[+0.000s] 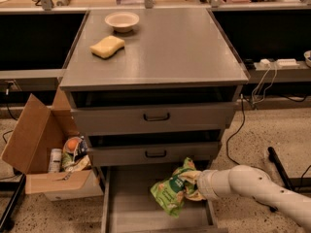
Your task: Pick green rice chip bag from bottom drawer and place on counter
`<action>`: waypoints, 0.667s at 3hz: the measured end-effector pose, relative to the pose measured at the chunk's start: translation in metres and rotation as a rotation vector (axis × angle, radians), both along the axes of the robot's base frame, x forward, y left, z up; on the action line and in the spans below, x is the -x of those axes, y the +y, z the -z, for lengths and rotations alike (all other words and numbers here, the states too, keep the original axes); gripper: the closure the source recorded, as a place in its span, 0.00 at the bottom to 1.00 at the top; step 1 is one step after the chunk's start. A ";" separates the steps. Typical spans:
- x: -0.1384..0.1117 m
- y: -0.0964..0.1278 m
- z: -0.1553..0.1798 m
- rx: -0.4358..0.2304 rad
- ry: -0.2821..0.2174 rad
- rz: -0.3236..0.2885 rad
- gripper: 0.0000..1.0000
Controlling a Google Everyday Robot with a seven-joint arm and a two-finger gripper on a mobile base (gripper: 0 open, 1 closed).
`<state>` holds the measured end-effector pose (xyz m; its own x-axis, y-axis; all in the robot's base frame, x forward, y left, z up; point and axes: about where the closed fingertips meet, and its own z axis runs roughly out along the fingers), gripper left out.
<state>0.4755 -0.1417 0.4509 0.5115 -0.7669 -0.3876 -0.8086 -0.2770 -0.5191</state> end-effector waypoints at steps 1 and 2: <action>0.005 0.011 -0.053 -0.025 -0.121 -0.031 1.00; 0.018 0.017 -0.116 -0.030 -0.274 -0.049 1.00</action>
Offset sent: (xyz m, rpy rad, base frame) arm -0.0337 0.0198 0.1793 0.0242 -0.4223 0.0652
